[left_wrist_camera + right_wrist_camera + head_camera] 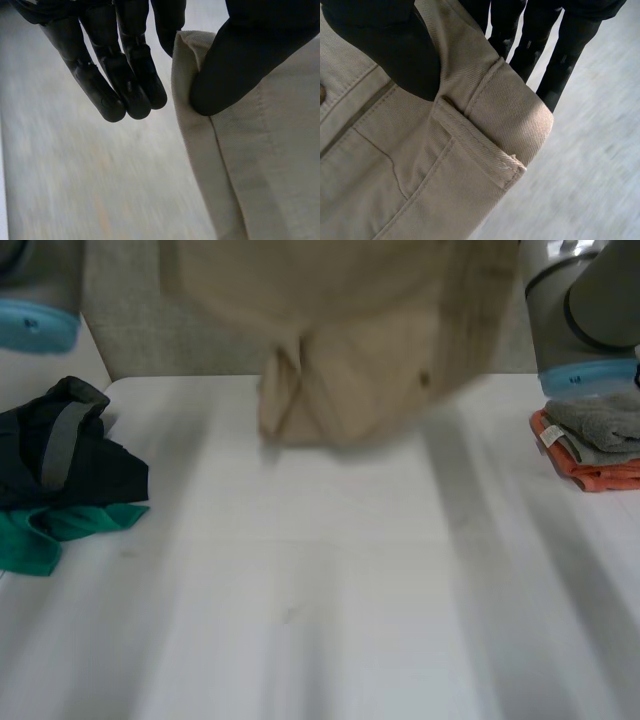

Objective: Fold the laundry.

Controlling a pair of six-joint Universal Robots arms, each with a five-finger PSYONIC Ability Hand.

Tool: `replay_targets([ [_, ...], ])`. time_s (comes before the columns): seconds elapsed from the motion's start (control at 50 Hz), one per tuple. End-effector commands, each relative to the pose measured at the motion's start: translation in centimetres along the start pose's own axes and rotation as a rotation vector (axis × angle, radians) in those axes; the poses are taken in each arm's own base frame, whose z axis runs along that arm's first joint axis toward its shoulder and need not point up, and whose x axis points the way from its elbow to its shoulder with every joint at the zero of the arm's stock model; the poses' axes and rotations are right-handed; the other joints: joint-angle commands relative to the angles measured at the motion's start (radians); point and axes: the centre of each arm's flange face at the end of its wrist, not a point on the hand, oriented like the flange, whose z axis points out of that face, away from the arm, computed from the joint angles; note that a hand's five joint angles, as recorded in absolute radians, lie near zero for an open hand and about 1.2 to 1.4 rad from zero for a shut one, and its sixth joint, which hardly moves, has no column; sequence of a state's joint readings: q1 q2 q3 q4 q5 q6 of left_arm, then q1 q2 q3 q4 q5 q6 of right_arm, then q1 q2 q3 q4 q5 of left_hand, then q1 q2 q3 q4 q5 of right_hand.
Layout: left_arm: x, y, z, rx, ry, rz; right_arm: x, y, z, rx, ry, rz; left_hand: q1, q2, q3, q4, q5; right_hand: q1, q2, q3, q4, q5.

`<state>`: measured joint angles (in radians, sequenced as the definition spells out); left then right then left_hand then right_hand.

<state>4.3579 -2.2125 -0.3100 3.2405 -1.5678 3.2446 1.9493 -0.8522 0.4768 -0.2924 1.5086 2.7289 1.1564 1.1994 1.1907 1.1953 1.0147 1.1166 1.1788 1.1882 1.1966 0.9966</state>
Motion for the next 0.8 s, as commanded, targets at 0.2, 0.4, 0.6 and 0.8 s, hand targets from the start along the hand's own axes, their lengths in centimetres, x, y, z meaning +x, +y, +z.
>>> replay_targets([
  [0.2, 0.3, 9.9, -6.0, -0.328, 0.095, 0.004, -6.5, 6.4, -5.2, -0.179, -0.275, 0.087, 0.24, 0.197, 0.206, 0.201, 0.207, 0.28, 0.217, 0.208, 0.2, 0.225],
  [0.4, 2.9, 19.0, -16.4, -0.719, 0.225, 0.059, -9.9, 14.4, -15.0, -0.536, -0.47, 0.048, 0.24, 0.197, 0.206, 0.201, 0.207, 0.28, 0.217, 0.208, 0.2, 0.225],
  [0.6, 4.2, 14.2, -23.1, -0.993, 0.413, 0.125, -7.7, 9.1, -20.5, -0.827, -0.694, -0.004, 0.24, 0.197, 0.206, 0.201, 0.207, 0.28, 0.217, 0.208, 0.2, 0.225],
  [0.8, 2.8, 6.7, -32.1, -1.389, 0.743, 0.289, -3.3, 1.0, -28.5, -1.278, -1.204, -0.068, 0.24, 0.197, 0.206, 0.201, 0.207, 0.28, 0.217, 0.208, 0.2, 0.225],
])
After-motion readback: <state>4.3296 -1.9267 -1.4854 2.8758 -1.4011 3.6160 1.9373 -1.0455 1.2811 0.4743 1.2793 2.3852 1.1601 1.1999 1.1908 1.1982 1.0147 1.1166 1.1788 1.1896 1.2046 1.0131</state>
